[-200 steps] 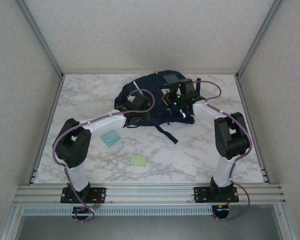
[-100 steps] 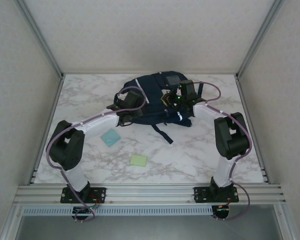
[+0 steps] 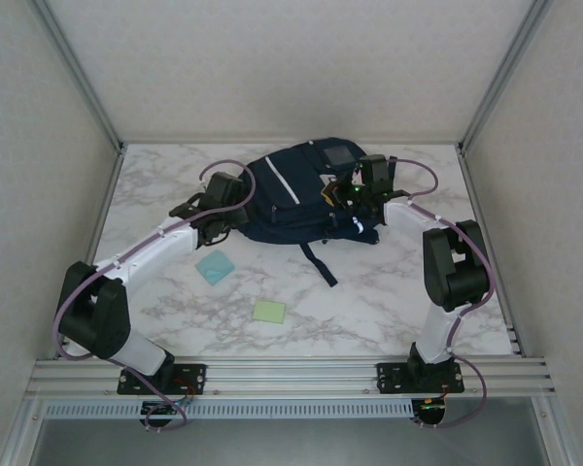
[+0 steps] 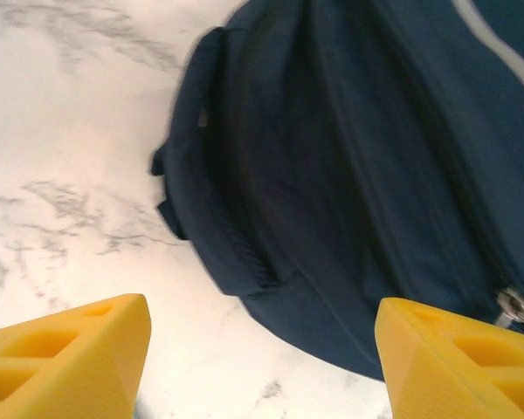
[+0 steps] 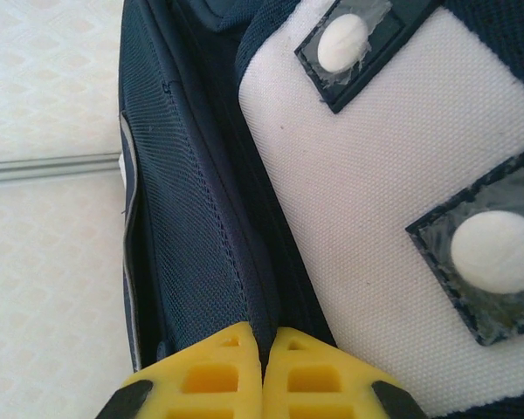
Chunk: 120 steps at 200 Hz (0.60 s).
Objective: Pack books, pencil case, and school supplies into a backpack
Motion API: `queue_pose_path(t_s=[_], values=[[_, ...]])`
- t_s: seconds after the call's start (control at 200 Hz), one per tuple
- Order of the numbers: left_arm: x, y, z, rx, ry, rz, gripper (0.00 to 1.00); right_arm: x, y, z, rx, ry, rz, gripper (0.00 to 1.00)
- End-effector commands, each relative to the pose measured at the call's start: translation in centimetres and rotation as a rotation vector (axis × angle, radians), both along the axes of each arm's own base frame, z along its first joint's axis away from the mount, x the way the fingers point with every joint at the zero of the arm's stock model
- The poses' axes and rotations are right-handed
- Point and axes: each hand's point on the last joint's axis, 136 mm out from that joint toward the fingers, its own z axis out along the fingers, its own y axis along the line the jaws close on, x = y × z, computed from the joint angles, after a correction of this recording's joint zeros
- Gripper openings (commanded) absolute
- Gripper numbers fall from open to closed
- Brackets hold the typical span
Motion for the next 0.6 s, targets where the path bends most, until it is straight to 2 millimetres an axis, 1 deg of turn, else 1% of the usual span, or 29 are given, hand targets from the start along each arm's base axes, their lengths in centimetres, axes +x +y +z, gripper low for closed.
queue_pose_path(t_s=[0.0, 0.08, 0.165, 0.305, 0.45, 0.526, 0.596], values=[[-0.6, -3.7, 1.5, -0.044, -0.047, -0.208, 0.67, 0.9, -0.3, 4.8, 0.032, -0.111, 0.011, 0.00], [-0.8, -5.6, 1.6, -0.052, -0.052, -0.296, 0.67, 0.9, -0.2, 4.8, 0.032, -0.112, 0.013, 0.00], [-1.0, -7.0, 1.1, -0.060, -0.038, -0.358, 0.66, 0.8, -0.2, 4.8, 0.031, -0.110, 0.015, 0.00], [-1.0, -8.7, -0.5, -0.044, 0.003, -0.419, 0.60, 0.8, -0.3, 5.0, 0.033, -0.114, 0.016, 0.00], [-0.5, -9.8, -2.3, -0.006, 0.041, -0.450, 0.54, 0.7, -0.2, 5.3, 0.034, -0.118, 0.021, 0.00], [0.1, -10.1, -2.6, 0.004, 0.042, -0.452, 0.52, 0.5, -0.2, 5.4, 0.033, -0.118, 0.025, 0.00], [0.7, -10.2, -2.8, 0.019, 0.040, -0.450, 0.47, 0.4, -0.2, 5.3, 0.031, -0.117, 0.027, 0.00]])
